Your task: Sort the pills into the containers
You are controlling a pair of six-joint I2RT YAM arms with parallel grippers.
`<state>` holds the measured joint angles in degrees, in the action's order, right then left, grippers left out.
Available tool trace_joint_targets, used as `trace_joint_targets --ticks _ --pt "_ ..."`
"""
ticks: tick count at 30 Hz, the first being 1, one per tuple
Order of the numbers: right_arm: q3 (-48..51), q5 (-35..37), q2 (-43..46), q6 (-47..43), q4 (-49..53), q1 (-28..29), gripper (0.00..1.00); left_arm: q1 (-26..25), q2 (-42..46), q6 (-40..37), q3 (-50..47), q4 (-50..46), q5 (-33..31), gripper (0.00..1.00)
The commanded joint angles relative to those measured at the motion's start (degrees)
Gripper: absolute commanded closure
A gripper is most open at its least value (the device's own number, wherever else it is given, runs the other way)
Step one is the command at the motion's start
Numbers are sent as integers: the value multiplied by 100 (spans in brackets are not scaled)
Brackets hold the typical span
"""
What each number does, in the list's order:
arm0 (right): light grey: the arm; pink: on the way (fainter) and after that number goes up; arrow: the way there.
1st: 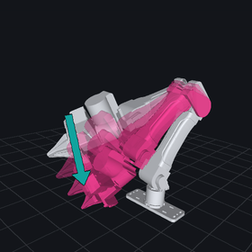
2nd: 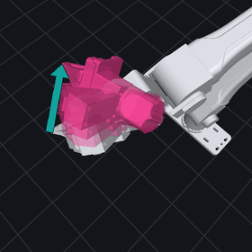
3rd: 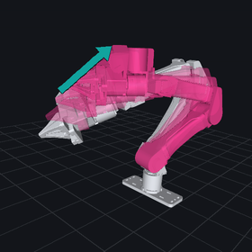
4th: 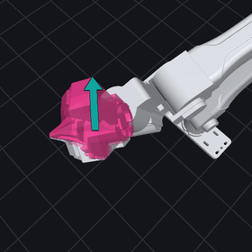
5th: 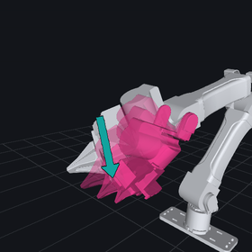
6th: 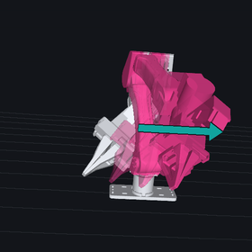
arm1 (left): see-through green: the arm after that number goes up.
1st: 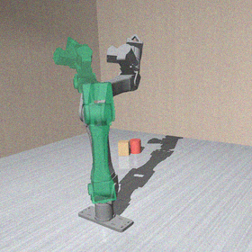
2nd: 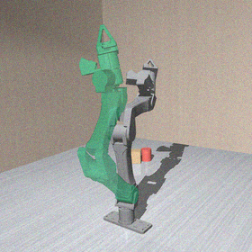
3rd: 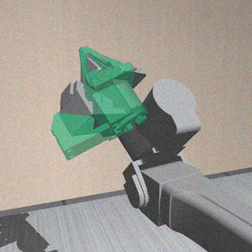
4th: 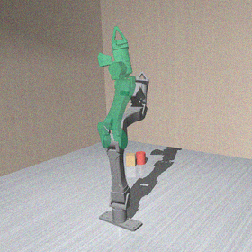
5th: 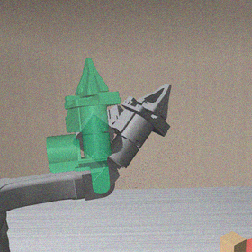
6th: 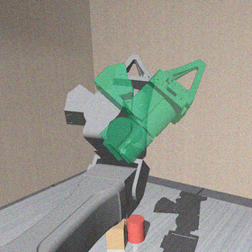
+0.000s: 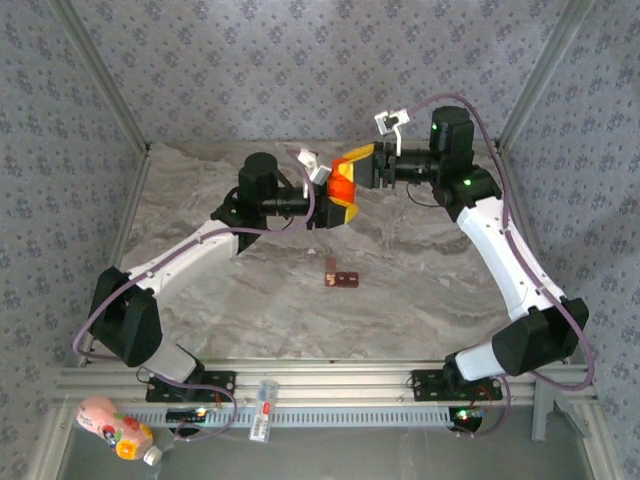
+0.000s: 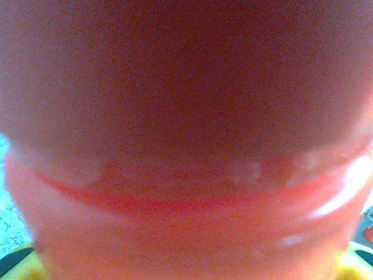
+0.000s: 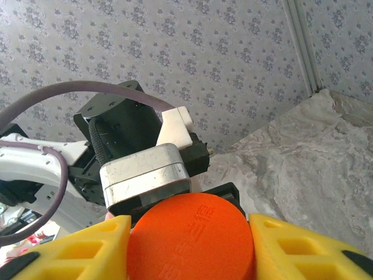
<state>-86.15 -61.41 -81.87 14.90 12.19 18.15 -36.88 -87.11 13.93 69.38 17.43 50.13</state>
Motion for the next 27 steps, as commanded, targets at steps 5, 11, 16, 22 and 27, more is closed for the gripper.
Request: trace_joint_targets --ticks 5,11,16,22,27 --pt "383 673 187 36 -157 208 60 -2 172 -69 175 229 -704 100" --pt "1029 2240 371 432 -808 639 60 -124 209 5 -21 557 -1564 100" --pt "1194 3131 243 707 -1225 1050 61 -433 160 -193 -138 697 -2437 100" --pt "1147 3335 102 795 -1372 1100 60 -567 55 -14 -359 1145 -2897 100" --pt "1092 3036 250 957 -1441 686 51 -548 96 -40 -426 1125 -3124 100"
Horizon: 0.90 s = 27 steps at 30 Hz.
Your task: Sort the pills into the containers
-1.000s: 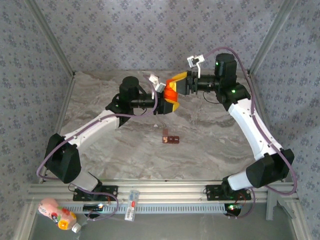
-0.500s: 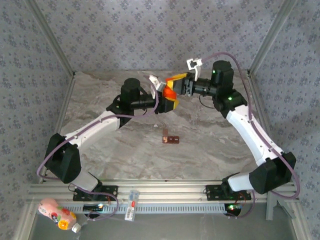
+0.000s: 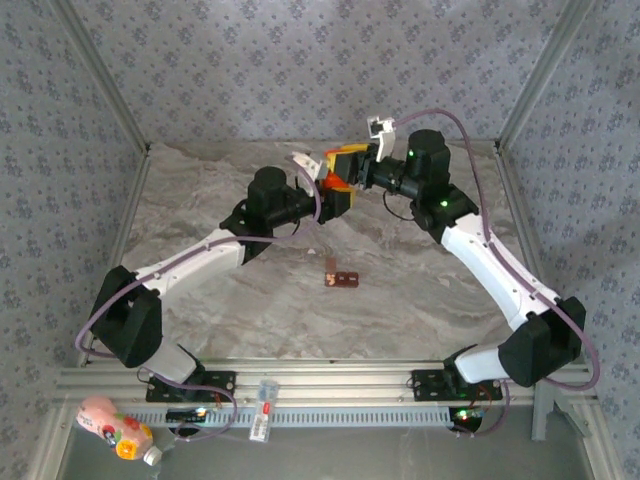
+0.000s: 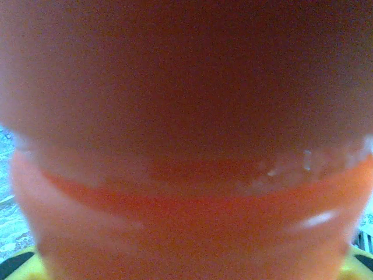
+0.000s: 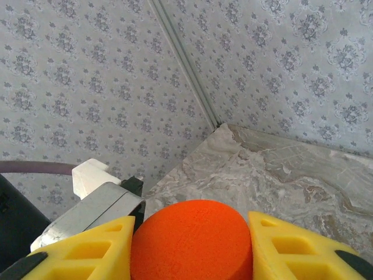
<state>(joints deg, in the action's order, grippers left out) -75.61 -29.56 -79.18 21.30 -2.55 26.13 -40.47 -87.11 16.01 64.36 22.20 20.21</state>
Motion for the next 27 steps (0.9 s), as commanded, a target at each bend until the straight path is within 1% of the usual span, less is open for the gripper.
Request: trace_joint_targets --ticks 1,4,6,8,11,14,16,19,22,27 --pt "55 -278 62 381 -19 -242 46 -161 105 -248 65 638 -157 100" --pt "176 -636 378 515 -176 -603 32 -44 161 -206 47 630 -118 100" --pt "246 -876 584 511 -155 -831 26 56 185 -171 45 627 36 100" --pt "283 -1136 743 414 -28 -1044 23 140 214 -142 50 611 272 100" --pt "179 -1655 778 190 292 -1305 22 267 245 -181 117 513 883 100" --pt "-170 -2395 554 -3 636 -1466 18 350 212 -237 290 294 1760 100" --pt "-449 -2795 353 -135 872 -1441 16 352 170 -339 442 -4 2185 100" --pt "-749 -2968 131 -291 1104 -1322 14 349 132 -364 610 -215 2686 100" --pt "-903 -3051 1 -329 1149 -1165 14 347 88 -362 709 -352 2916 100" --pt "-1042 -3023 -147 -485 1340 -946 15 351 75 -344 753 -400 3073 100"
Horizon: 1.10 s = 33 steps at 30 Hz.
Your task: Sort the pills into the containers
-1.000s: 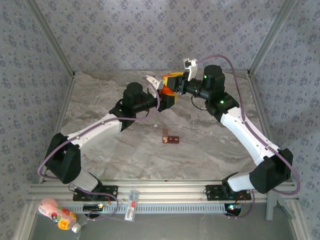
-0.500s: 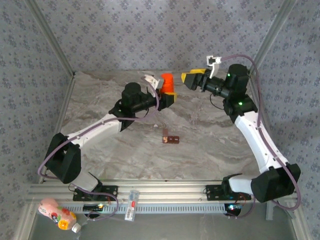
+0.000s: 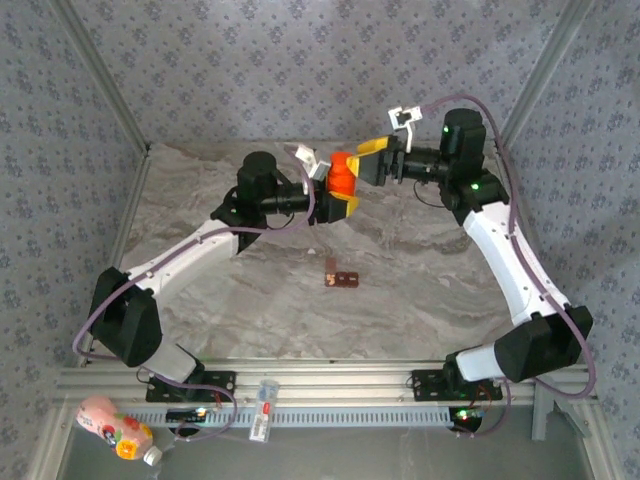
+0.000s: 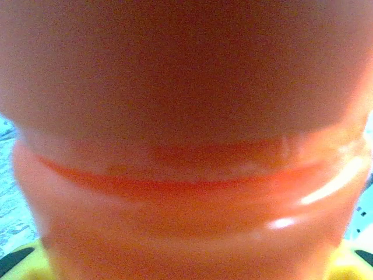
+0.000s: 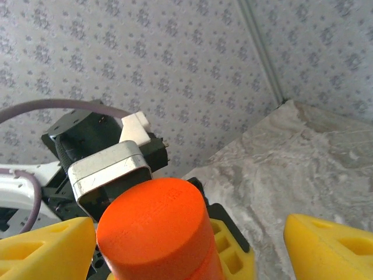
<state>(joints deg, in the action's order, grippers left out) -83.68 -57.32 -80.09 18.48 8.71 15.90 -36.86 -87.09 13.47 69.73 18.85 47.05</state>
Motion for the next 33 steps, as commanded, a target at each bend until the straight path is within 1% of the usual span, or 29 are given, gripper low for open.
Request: trace_joint_targets --ticks 1,5,8,13,16,19,22,26,29,32,33 --pt "-243 -245 -65 -213 212 109 15 -16 74 -97 222 -85 402 100" --pt "-245 -236 -96 -222 212 153 19 -13 71 -126 242 -143 426 100" --pt "-245 -269 -120 -222 227 171 25 -12 69 -135 240 -141 408 100" --pt "-221 -329 -128 -240 262 243 44 -10 65 -143 254 -129 350 100" --pt "-115 -237 -102 -257 271 339 50 -6 79 -137 251 -112 190 100" --pt "131 186 -5 -277 233 491 52 -13 118 -62 183 28 -208 100" --pt "528 912 101 -3 -181 672 56 -27 168 64 27 330 -668 100" --pt "859 1942 134 427 -672 978 56 -161 168 61 -108 535 -1287 100" --pt "973 2546 105 602 -913 1239 56 -315 140 6 -192 622 -1843 100" --pt "1028 2936 34 766 -1121 1384 57 -434 82 102 -347 938 -2376 100" --pt "1025 2998 1 817 -1170 1397 56 -454 61 164 -398 1063 -2465 100"
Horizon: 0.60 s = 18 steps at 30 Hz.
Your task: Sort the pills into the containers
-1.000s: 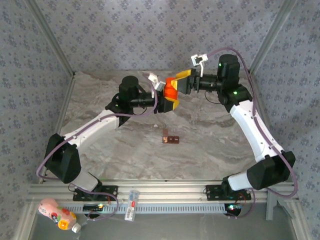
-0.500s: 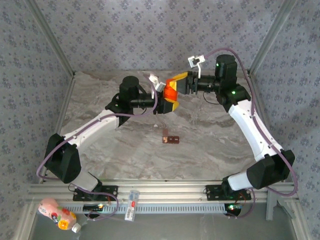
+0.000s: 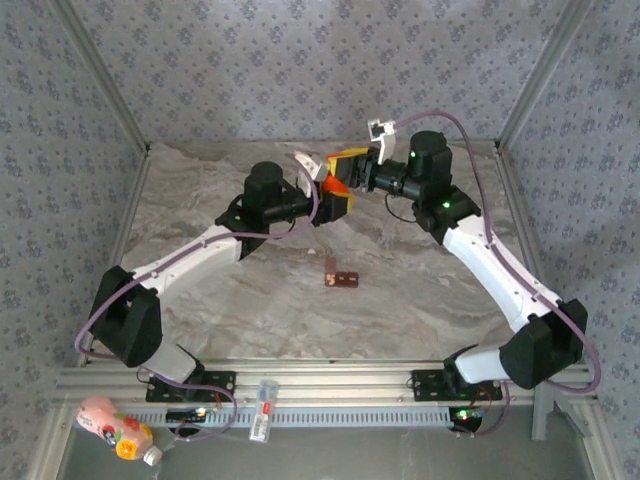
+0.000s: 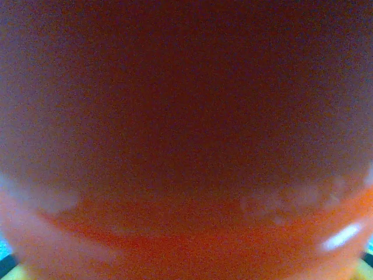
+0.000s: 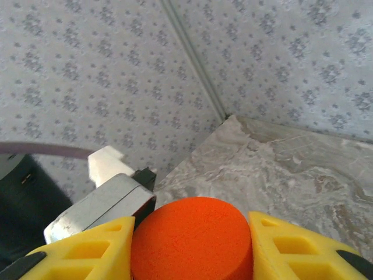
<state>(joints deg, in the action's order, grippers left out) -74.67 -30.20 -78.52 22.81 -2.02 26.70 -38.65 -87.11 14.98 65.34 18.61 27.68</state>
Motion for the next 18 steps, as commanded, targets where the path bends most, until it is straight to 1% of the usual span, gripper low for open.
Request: trace_joint_targets --ticks 1,4,6,7,9,10,12,14,18 --pt "127 304 -183 416 -150 318 56 -289 37 78 -5 1194 -649 100" --pt "66 340 -207 425 -162 261 56 -302 -22 159 -98 1348 -818 100" --pt "19 294 -154 445 -122 128 54 -303 -27 138 -101 1322 -865 100" --pt "22 225 -95 492 -164 16 50 -286 -17 128 -103 1310 -879 100" --pt "61 29 45 608 -251 -267 35 -249 25 128 -102 1259 -833 100" --pt "96 -117 155 670 -325 -442 29 -206 48 132 -95 1219 -800 100" --pt "161 -445 334 730 -416 -758 23 -107 92 152 -97 1187 -615 100" --pt "164 -839 496 653 -351 -1068 18 11 128 206 -82 1172 -260 100" --pt "-102 -1840 480 278 158 -1447 15 176 150 198 12 1068 624 100"
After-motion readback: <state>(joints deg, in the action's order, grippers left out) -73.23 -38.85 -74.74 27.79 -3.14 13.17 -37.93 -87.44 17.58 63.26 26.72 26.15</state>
